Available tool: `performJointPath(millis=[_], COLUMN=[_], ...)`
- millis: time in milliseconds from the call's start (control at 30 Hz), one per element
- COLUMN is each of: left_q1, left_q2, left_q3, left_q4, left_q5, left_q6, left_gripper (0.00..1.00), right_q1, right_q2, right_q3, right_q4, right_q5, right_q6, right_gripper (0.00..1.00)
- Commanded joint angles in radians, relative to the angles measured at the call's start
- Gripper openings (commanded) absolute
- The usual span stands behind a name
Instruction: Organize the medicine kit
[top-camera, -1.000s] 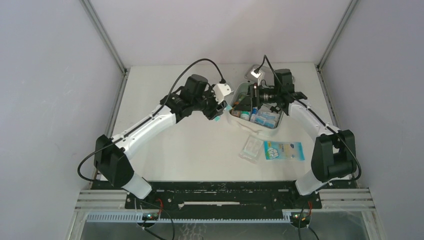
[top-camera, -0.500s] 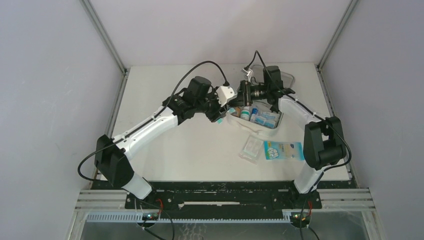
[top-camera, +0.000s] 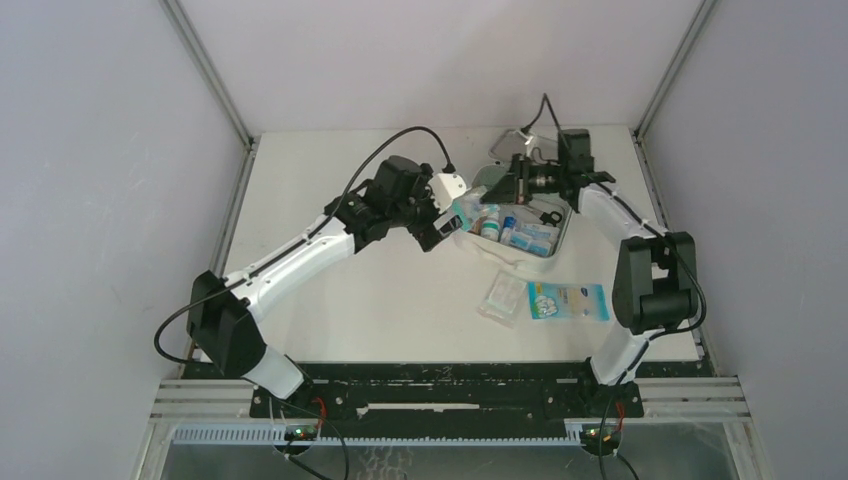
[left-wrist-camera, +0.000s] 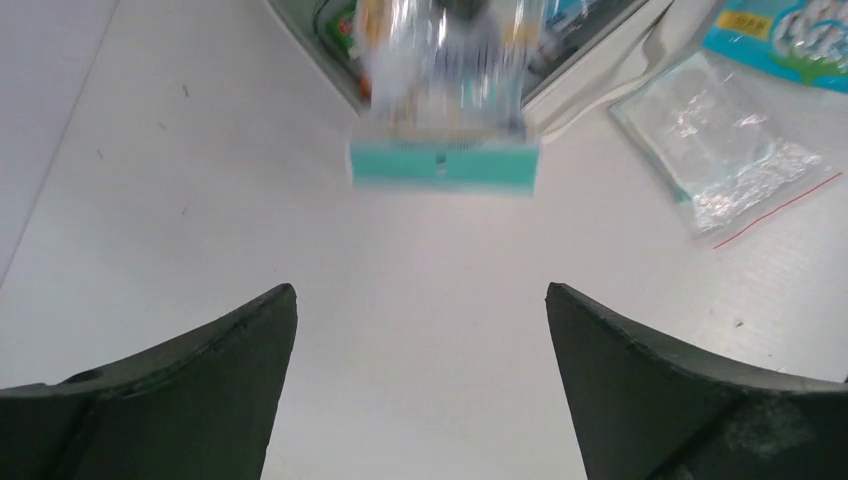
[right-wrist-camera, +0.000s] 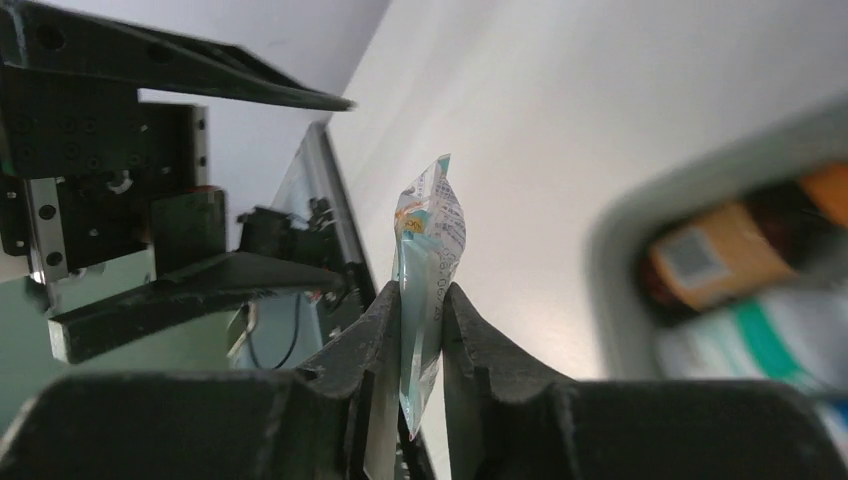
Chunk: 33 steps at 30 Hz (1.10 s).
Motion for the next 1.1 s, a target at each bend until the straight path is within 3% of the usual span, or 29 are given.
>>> performJointPath(millis=[0, 167, 433, 733, 900, 1067], left_q1=[-0.002, 0.000, 0.000, 0.000, 0.000, 0.000], left_q2=[-0.066, -0.072, -0.080, -0.083, -0.084, -0.089], left_q3=[-0.050, -0.065, -0.079, -0.081, -0.081, -0.081], left_q4=[0.043, 0.042, 0.054, 0.057, 0.056, 0.053], left_q5=[-0.069, -0.093, -0.090, -0.091, -0.083, -0.076], left_q6=[0.036, 0.042, 0.034, 0.034, 0.030, 0.029], left_gripper=[1.00, 1.00, 1.00, 1.00, 1.00, 1.00], right_q1=[-0.132, -0.243, -0.288, -0.296, -0.294, -0.293], right_q2=[-0.025, -0.041, -0.059, -0.043, -0.034, -0.036], right_q3=[0.010, -0.041, -0.108, -0.092, -0.092, -0.056], right_q4=[-0.114, -0.168, -0.290, -0.471, -0.499, -0.526], right_q5=[0.065, 0.173, 0.322, 0.303, 0.338, 0.397], right_q6=[-0.172, -0.257, -0.380, -0.565, -0.585, -0.603], right_gripper=[0.17, 0.16, 0.15, 0.16, 0.23, 0.41])
